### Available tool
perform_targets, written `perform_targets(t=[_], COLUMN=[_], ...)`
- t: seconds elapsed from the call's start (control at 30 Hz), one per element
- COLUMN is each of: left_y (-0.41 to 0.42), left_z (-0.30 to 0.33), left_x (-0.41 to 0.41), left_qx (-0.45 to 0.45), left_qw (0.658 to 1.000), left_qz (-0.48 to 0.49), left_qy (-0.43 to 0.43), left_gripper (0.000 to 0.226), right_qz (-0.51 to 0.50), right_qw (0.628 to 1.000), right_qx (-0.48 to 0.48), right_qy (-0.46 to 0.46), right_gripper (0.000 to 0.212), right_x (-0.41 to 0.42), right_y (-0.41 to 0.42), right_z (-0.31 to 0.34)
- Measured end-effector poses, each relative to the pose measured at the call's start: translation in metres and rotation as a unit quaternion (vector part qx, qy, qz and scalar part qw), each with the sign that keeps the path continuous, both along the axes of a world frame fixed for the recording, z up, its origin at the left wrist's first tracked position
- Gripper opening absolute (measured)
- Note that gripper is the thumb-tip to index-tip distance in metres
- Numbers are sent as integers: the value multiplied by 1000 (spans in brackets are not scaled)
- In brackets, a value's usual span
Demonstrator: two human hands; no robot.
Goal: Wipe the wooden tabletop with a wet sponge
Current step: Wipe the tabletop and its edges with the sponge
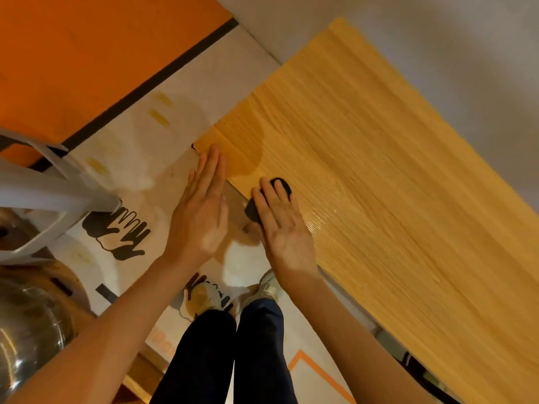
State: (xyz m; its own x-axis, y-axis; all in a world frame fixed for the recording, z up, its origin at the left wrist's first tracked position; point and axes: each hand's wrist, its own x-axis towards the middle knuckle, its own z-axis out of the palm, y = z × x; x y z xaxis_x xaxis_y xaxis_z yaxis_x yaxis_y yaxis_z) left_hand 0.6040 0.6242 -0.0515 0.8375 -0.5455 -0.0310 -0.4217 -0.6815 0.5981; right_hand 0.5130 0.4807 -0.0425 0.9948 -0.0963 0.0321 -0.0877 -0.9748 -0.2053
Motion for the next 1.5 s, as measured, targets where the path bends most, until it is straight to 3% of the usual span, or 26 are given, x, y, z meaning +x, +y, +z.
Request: perform_targets(t=[0.1, 0.2, 0.3, 0.4, 0.47, 0.53, 0.63, 0.7, 0.77, 0.83, 0.9, 1.03, 1.13, 1.3, 1.5], left_y=[1, -3, -13, -31, -48, -68, -100, -118, -132, -142, -149, -157, -157, -151, -157], left_z=[10, 21, 34, 55, 73, 91, 113, 125, 135, 142, 147, 150, 149, 132, 106], left_x=[0, 2, 3, -8, -24, -45, -74, -90, -101, -107, -109, -104, -96, -74, -37], left_qx=[37, 67, 88, 67, 33, -28, -129, -174, -221, -243, -224, -195, -164, -29, 73], left_qw=[999, 997, 993, 988, 980, 954, 886, 856, 821, 811, 832, 850, 854, 934, 951], left_qz=[-11, -13, 12, 34, 33, 49, 113, 156, 208, 229, 212, 177, 142, 38, -39], left_qy=[-6, 32, 79, 137, 194, 294, 431, 462, 483, 480, 461, 456, 473, 354, 299], left_gripper=[67, 73, 73, 65, 58, 49, 26, 18, 17, 16, 15, 15, 16, 17, 53], right_qz=[-1, -4, -47, -142, -209, -292, -400, -442, -470, -470, -457, -442, -479, -508, -550], right_qw=[1000, 1000, 986, 927, 873, 790, 571, 463, 403, 360, 358, 457, 464, 515, 590], right_qx=[-24, 26, 155, 341, 440, 538, 717, 768, 786, 806, 814, 771, 745, 690, 588], right_qy=[-1, 10, 40, 64, 18, -4, 13, 8, 11, 14, 22, 23, 7, -3, -52], right_gripper=[58, 61, 51, 47, 44, 31, 18, 23, 30, 43, 49, 37, 21, 18, 34], right_x=[-38, -66, -73, -68, -63, -58, -54, -57, -63, -70, -76, -85, -85, -79, -64], right_y=[-19, -29, -37, -46, -51, -56, -70, -80, -87, -93, -98, -104, -104, -85, -60], right_z=[0, 11, 32, 66, 91, 112, 131, 140, 144, 146, 146, 141, 136, 112, 97])
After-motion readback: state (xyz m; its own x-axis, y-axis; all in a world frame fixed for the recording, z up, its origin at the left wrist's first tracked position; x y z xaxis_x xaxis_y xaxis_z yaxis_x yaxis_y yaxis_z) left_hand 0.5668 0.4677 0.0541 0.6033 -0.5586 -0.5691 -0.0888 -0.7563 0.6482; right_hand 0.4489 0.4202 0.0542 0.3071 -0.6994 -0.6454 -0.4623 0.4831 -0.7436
